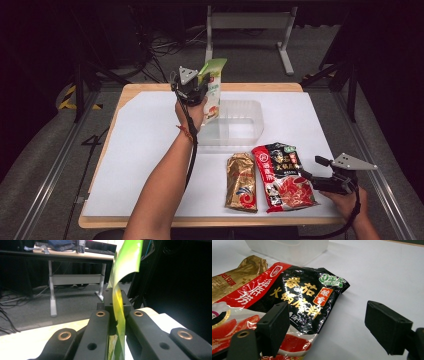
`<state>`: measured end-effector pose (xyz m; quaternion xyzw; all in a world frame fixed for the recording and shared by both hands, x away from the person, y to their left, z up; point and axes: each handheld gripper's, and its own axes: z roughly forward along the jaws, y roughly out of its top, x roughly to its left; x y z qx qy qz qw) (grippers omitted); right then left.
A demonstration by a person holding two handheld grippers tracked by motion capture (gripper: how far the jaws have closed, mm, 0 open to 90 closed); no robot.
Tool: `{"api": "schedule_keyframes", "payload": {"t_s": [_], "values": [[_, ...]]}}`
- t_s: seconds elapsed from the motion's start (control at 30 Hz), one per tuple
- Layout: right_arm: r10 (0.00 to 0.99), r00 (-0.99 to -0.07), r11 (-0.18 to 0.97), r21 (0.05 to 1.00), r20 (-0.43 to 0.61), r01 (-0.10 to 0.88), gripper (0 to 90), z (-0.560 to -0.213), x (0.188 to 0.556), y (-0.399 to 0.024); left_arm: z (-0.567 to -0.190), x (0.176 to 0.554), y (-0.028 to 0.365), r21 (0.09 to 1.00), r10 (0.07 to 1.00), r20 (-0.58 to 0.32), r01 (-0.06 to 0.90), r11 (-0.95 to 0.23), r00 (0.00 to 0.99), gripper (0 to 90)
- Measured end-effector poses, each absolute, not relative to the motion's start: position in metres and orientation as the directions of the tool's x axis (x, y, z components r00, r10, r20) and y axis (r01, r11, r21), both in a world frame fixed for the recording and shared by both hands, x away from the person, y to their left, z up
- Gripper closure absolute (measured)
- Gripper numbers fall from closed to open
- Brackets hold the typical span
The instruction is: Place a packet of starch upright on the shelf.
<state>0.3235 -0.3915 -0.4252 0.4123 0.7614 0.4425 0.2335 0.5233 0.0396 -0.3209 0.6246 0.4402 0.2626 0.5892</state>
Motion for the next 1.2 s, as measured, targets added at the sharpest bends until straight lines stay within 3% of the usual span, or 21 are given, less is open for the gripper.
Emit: {"api": "schedule_keyframes", "payload": {"t_s": [0.47,1.2], "values": [[0.83,-0.558,0.276,0.865,0.005,0.419,20.7,-0.425,0.324,-0.39,-0.337,0.508,0.041,0.963,0.809,-0.211,0.257,0.077,0.549,88.4],[0.826,-0.563,0.289,0.86,-0.002,0.421,20.6,-0.426,0.325,-0.386,-0.359,0.478,0.073,0.98,0.739,-0.1,0.194,-0.042,0.666,85.0]]}}
